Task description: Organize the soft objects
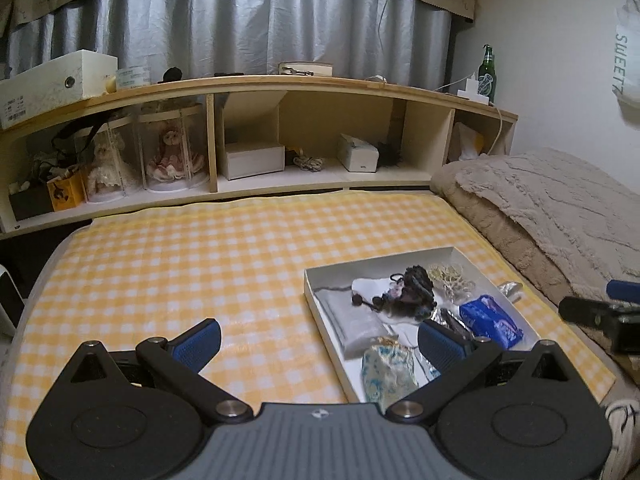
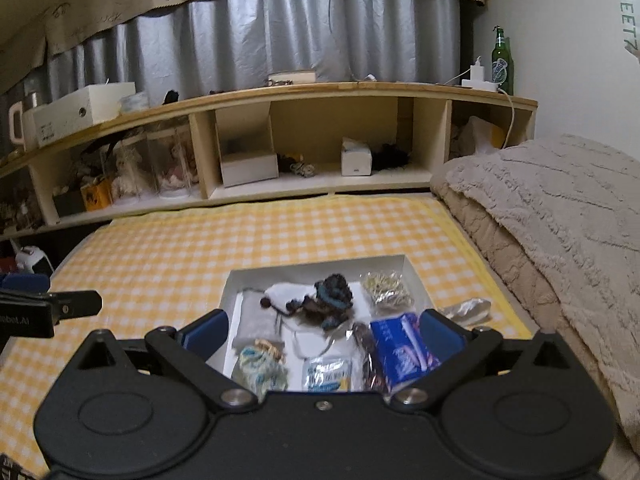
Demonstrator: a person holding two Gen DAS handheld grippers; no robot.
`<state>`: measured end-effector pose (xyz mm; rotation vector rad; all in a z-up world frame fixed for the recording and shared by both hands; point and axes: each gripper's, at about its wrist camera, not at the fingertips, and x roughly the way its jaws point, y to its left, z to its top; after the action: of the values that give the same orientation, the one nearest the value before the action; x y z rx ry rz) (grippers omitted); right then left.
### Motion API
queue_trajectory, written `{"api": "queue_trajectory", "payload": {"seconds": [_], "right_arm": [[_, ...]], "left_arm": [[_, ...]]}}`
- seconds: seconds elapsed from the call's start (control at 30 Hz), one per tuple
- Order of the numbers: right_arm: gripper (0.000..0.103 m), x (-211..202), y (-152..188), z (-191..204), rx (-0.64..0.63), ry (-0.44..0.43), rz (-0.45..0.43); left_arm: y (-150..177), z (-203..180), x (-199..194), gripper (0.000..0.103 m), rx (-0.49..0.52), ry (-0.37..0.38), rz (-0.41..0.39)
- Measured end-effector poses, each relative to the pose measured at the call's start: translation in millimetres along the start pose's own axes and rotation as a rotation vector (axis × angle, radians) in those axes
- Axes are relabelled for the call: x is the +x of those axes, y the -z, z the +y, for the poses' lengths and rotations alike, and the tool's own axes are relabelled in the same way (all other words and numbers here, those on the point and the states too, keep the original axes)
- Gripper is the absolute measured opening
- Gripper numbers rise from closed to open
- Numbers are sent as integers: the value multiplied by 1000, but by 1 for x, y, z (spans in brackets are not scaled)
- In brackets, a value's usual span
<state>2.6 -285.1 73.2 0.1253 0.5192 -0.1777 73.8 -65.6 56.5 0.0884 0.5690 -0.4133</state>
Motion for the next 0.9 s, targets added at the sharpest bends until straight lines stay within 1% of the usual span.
{"api": "queue_trajectory", "payload": {"seconds": [0.07, 0.2, 0.33, 0.5, 0.63, 0.9], "right_arm": [[103, -6, 7, 2, 15, 21, -24], [103, -14, 19, 11, -11, 37, -27], [103, -17, 32, 19, -21, 61, -30], [103, -10, 51, 27, -24, 69, 19], [103, -10, 55, 33, -52, 107, 2], [103, -12, 65, 40, -85, 127, -16]], "left_arm": [[9, 0, -3, 103, 4, -8, 4], [24, 1, -8, 103, 19, -26, 13], [34, 4, -13, 103, 11, -57, 10], [42, 8, -18, 103, -1, -69, 4], [51, 8, -19, 103, 7, -81, -3], [62, 10, -16, 103, -10, -84, -3]]}}
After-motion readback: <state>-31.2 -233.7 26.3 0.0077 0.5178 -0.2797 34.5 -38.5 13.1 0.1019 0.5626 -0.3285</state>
